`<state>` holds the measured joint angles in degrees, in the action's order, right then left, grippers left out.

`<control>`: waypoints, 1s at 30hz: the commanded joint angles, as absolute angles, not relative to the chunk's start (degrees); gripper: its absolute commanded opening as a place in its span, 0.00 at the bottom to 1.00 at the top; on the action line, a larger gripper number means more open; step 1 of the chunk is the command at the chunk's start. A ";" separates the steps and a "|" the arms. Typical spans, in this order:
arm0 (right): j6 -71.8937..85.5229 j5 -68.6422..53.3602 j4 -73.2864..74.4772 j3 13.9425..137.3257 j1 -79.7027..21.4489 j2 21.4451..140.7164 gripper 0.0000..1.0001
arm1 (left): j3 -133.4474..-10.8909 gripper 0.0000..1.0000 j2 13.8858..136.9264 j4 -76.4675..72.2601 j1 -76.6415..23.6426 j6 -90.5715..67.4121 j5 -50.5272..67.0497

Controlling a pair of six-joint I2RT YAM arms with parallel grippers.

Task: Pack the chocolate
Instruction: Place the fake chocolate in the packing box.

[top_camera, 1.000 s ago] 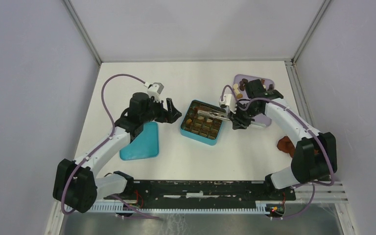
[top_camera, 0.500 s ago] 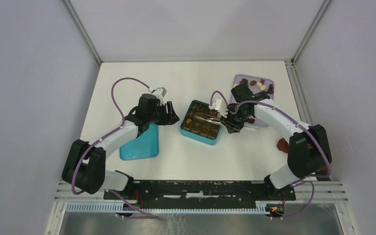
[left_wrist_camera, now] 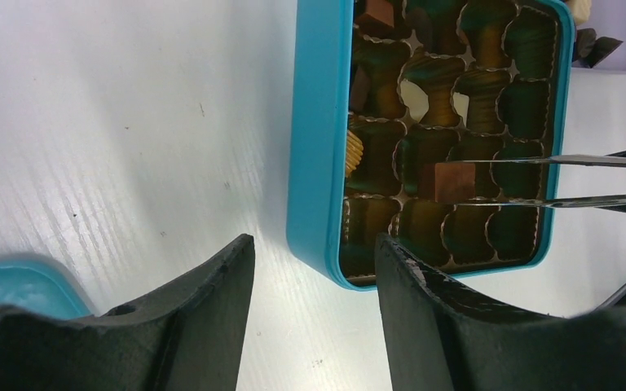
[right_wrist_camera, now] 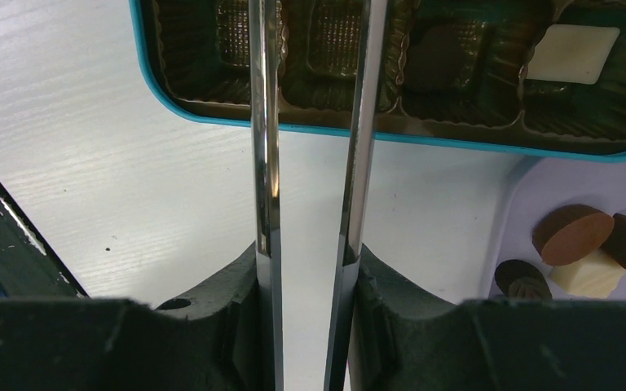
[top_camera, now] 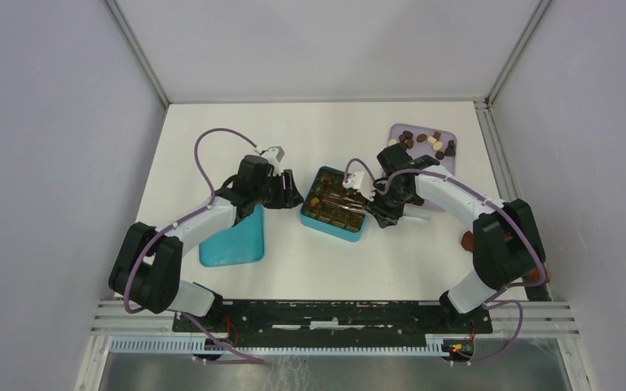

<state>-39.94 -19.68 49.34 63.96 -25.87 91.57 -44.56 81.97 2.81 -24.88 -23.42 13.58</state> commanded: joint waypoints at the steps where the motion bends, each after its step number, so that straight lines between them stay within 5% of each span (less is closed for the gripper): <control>1: -38.69 -18.58 47.94 64.54 -25.90 91.24 0.03 | -47.13 0.62 82.55 0.75 -25.32 -24.82 13.10; 10: -38.50 -18.90 47.92 64.34 -25.86 91.37 0.06 | -49.85 0.59 84.66 2.32 -27.11 -23.67 12.03; 15: -38.33 -19.17 47.90 64.32 -25.93 91.50 0.25 | -50.40 0.59 85.39 2.92 -27.74 -23.39 11.62; 30: -38.17 -21.40 48.31 65.41 -25.91 92.04 0.43 | -50.80 0.59 81.25 5.29 -28.14 -22.51 10.03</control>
<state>-38.79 -19.68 48.95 63.96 -25.87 91.90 -48.51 84.40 4.71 -27.88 -23.35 11.40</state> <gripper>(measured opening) 0.429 0.587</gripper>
